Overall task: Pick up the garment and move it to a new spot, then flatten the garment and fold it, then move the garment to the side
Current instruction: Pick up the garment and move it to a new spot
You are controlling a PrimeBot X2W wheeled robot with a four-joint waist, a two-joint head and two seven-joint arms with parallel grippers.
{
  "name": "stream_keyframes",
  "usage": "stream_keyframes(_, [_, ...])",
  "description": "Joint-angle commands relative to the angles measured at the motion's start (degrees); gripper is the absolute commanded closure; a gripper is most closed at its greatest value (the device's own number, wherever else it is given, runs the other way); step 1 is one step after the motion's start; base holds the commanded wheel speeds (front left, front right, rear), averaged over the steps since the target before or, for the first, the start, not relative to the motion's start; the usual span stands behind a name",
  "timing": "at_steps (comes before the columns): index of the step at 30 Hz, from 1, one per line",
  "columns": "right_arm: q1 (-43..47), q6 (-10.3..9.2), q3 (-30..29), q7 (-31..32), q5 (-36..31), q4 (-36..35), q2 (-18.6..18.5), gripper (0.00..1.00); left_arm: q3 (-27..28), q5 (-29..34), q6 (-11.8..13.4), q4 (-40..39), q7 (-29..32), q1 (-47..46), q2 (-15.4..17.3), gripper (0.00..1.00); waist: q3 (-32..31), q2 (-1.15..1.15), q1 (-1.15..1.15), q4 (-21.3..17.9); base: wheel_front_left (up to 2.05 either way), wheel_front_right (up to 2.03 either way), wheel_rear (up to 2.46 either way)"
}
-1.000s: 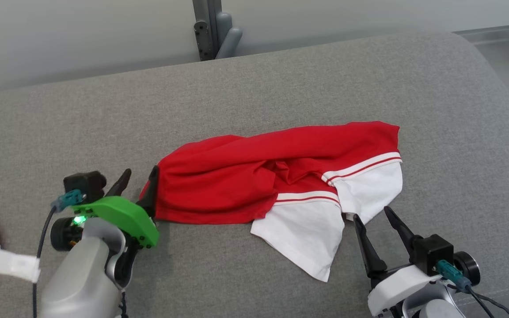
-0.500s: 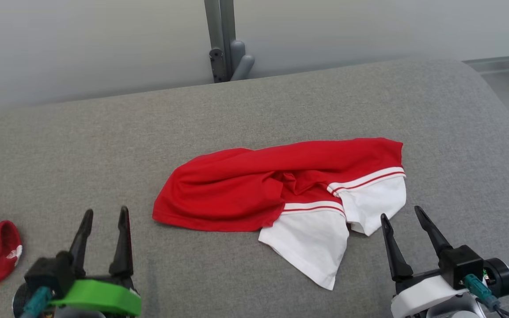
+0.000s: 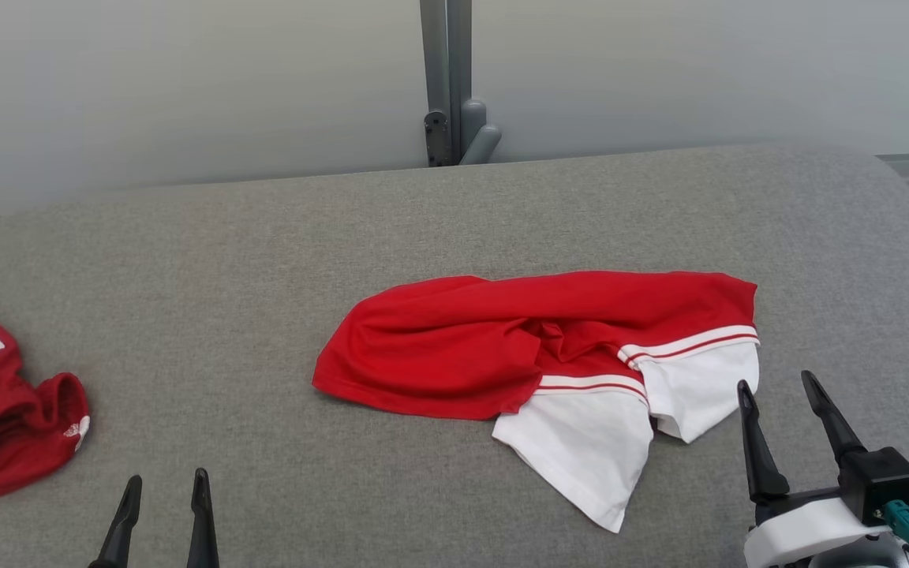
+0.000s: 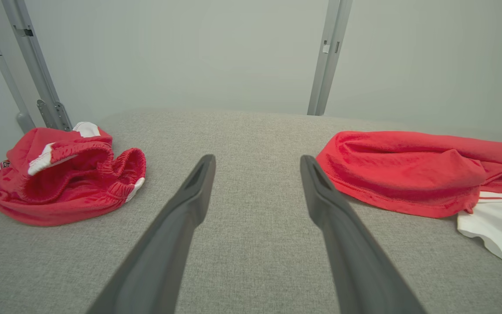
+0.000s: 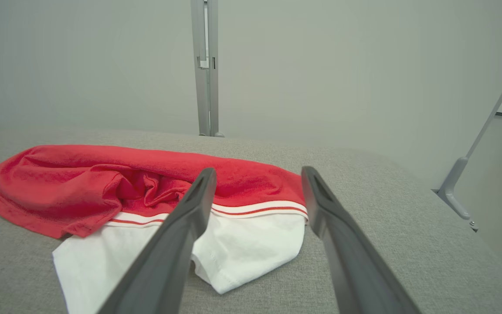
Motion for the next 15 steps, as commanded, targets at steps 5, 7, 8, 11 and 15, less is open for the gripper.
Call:
stream_keyframes(5, [1.5,-0.08,-2.2,0.0,-0.1,1.3,-0.2,0.0,1.9,1.9,-1.6,-0.3,0.0,1.6,-1.2,0.0,-0.1,0.19,0.0,1.3,0.0,0.0,0.0])
stream_keyframes(7, [1.7,-0.08,-2.7,0.0,0.3,1.9,-0.1,0.0,1.9,2.2,-1.9,-0.3,0.0,1.1,-1.5,0.0,-0.1,0.19,0.0,1.4,0.0,0.0,0.0])
stream_keyframes(8, [1.9,-0.08,-2.9,0.0,0.5,2.2,-0.1,0.0,1.8,2.2,-2.0,-0.3,0.0,0.8,-1.7,0.0,-0.1,0.19,0.0,1.4,0.0,0.0,0.0])
stream_keyframes(11, [2.2,-0.08,-3.0,0.0,0.7,2.9,0.0,0.0,1.4,2.2,-2.2,0.1,0.0,-0.2,-1.9,0.0,0.0,0.19,0.0,1.3,0.0,0.0,0.0])
stream_keyframes(15, [2.2,-0.08,-2.6,0.0,0.9,3.6,0.1,0.0,0.4,1.8,-2.4,0.6,0.0,-0.8,-1.9,0.0,-0.2,0.19,0.0,0.8,0.0,0.0,0.0])
